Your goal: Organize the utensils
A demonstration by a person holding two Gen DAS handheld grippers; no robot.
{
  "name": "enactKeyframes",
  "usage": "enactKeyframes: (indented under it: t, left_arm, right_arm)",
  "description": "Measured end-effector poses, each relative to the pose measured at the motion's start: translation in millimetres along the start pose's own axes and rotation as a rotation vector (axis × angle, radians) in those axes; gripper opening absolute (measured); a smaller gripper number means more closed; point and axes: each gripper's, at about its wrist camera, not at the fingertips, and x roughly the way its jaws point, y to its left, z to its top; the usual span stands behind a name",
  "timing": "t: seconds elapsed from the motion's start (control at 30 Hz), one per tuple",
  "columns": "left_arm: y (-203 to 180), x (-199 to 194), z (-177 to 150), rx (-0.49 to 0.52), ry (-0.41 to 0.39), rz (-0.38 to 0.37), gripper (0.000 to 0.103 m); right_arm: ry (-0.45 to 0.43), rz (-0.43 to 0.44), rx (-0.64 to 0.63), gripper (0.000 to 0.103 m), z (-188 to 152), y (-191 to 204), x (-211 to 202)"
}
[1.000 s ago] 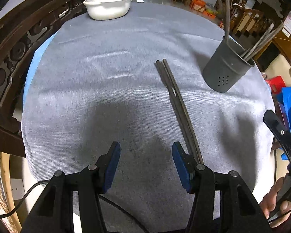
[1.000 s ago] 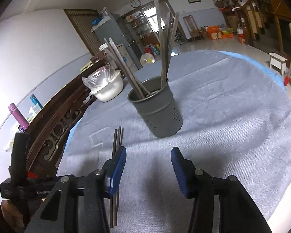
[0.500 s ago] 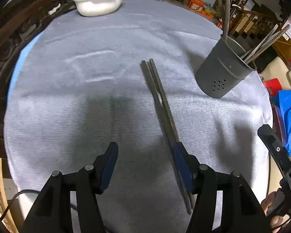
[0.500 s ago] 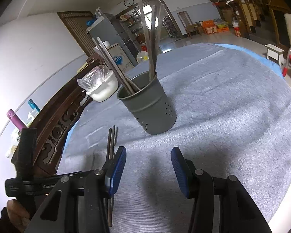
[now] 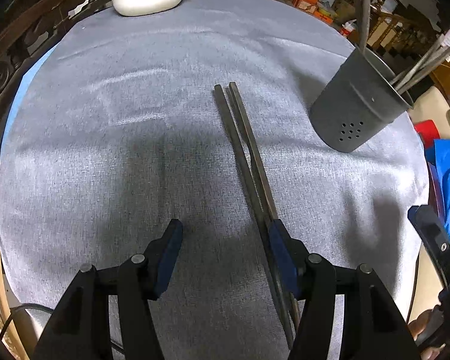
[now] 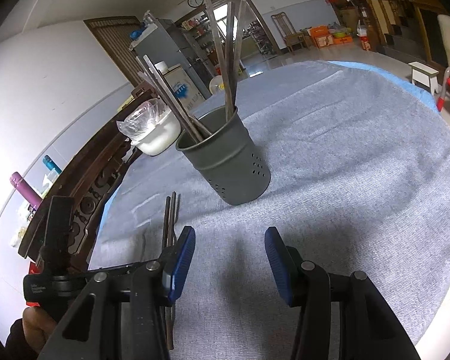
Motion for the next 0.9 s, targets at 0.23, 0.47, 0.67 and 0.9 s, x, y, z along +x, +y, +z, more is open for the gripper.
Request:
enactKeyframes:
  t: [0.23,0.47,0.67,0.9]
  left_arm:
    - [10,-8,-9,0.031,-0.003,-0.024,0.061]
    - [29,-16,-11,0.025,0.039,-0.051,0.061]
    - [32,-22,-9,-0.009,0.038,-0.058,0.061]
    - [19,-16,7,-0.022,0.016,-0.015,0.061]
  right_arm:
    - [0.026,0.009,-0.009,0.052,-2,4,4]
    - [0.047,0.014,-0.016,0.052,-5,7,8]
    - [0.052,0.012,-0.01,0.052,-5,7,9]
    - [0.051,0.015,-0.018,0.052,-6,9,7]
